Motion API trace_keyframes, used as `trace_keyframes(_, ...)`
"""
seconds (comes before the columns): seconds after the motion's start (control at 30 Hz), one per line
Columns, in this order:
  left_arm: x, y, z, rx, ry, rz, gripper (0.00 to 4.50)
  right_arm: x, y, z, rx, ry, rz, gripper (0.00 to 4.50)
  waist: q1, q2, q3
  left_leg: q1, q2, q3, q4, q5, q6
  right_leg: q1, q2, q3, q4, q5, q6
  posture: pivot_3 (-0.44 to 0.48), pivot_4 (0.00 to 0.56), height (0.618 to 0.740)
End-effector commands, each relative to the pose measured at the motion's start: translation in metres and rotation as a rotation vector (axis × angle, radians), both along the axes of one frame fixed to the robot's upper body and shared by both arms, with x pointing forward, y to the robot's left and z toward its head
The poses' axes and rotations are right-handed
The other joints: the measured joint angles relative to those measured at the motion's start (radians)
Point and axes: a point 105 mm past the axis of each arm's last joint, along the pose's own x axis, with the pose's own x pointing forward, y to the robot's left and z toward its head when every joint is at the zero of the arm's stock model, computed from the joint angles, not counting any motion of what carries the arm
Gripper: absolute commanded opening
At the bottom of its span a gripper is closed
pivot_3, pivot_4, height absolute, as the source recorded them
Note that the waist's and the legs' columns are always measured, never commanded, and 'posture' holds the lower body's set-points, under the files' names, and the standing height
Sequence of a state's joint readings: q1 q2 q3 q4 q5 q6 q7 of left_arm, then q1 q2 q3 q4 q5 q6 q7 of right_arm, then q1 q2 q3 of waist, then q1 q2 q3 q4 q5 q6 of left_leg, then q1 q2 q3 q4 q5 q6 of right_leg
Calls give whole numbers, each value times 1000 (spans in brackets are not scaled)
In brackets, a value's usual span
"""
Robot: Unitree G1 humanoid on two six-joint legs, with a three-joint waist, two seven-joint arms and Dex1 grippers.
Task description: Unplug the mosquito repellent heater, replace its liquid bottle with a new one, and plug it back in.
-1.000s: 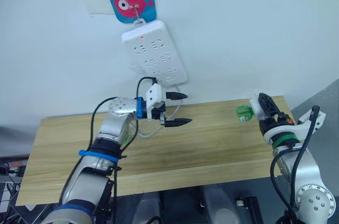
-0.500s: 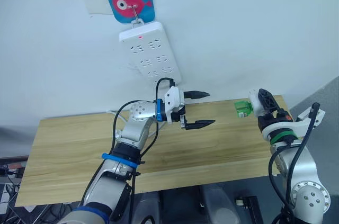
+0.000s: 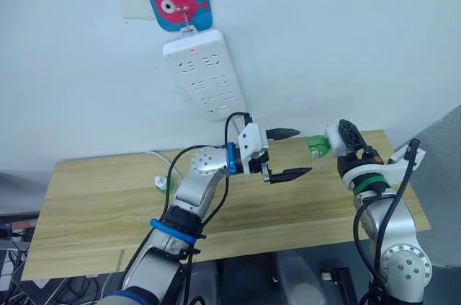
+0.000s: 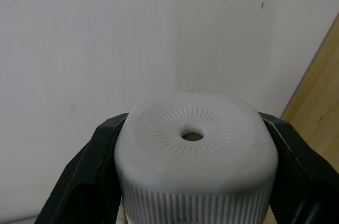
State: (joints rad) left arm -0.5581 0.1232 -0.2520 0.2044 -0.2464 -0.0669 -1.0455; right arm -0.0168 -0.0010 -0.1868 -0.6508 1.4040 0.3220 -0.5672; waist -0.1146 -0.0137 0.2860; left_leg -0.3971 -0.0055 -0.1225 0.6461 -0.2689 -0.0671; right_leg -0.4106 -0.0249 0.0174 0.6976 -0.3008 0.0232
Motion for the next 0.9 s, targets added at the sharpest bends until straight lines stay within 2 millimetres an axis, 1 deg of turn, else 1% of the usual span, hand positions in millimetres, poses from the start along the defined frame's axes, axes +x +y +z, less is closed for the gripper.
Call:
trace_keyframes(0.03, -4, -7, 5, -10, -28, 8, 4481, -8, 3, 16, 9, -72, 4, 3003, 0, 0, 0, 0, 0, 0, 0, 0, 0, 0, 0, 0, 0, 0, 0, -176, 265, 740)
trace_keyframes(0.3, -3, -12, 1, -10, -21, 22, 4481, -9, 11, 20, 10, -92, 37, 3003, -1, 0, 0, 0, 0, 0, 0, 0, 0, 0, 0, 0, 0, 0, 0, -182, 267, 740)
trace_keyframes(0.47, 0, -16, 3, -20, -21, 35, 4481, -10, 16, 21, 4, -95, 57, 3003, -1, 0, 0, 0, 0, 0, 0, 0, 0, 0, 0, 0, 0, 0, 0, -185, 266, 740)
trace_keyframes(0.67, 2, -20, -1, -19, -24, 47, 4481, -12, 20, 24, 13, -105, 69, 3003, -1, 0, 0, 0, 0, 0, 0, 0, 0, 0, 0, 0, 0, 0, 0, -193, 267, 740)
trace_keyframes(0.9, 5, -22, 2, -42, -17, 61, 4481, -15, 25, 29, 8, -108, 75, 3003, -1, 0, 0, 0, 0, 0, 0, 0, 0, 0, 0, 0, 0, 0, 0, -196, 267, 740)
